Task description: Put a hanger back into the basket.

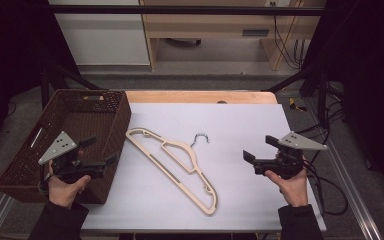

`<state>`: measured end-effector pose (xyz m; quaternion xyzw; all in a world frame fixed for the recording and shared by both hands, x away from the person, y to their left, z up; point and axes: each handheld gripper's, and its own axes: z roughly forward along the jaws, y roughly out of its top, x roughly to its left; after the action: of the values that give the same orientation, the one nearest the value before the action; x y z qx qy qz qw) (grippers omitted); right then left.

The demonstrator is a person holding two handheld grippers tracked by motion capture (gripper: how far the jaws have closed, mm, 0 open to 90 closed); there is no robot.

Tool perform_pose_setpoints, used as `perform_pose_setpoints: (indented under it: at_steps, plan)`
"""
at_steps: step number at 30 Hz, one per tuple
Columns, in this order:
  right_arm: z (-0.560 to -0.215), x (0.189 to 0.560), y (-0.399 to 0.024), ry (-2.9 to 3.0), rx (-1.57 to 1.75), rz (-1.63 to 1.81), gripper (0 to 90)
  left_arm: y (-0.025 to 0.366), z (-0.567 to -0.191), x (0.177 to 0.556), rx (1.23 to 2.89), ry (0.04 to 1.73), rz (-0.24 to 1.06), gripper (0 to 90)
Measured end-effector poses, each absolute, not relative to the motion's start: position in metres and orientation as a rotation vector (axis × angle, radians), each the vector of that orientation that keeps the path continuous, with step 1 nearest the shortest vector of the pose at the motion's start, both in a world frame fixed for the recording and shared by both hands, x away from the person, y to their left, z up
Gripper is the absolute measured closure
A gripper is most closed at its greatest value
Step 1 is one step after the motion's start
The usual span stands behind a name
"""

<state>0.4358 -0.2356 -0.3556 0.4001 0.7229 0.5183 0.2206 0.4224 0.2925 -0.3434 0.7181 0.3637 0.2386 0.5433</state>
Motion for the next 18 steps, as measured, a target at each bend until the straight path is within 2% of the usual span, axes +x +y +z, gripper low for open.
perform_pose_setpoints:
  at_steps: [8,18]
  plan:
    - [-0.363,0.444,-0.19,2.171,1.07,1.315,9.2,0.293,-0.343,0.422,1.713,0.862,0.564,4.4]
    - [-0.384,0.457,-0.148,2.381,1.065,1.143,22.4,0.293,-0.341,0.421,1.715,0.853,0.565,4.6]
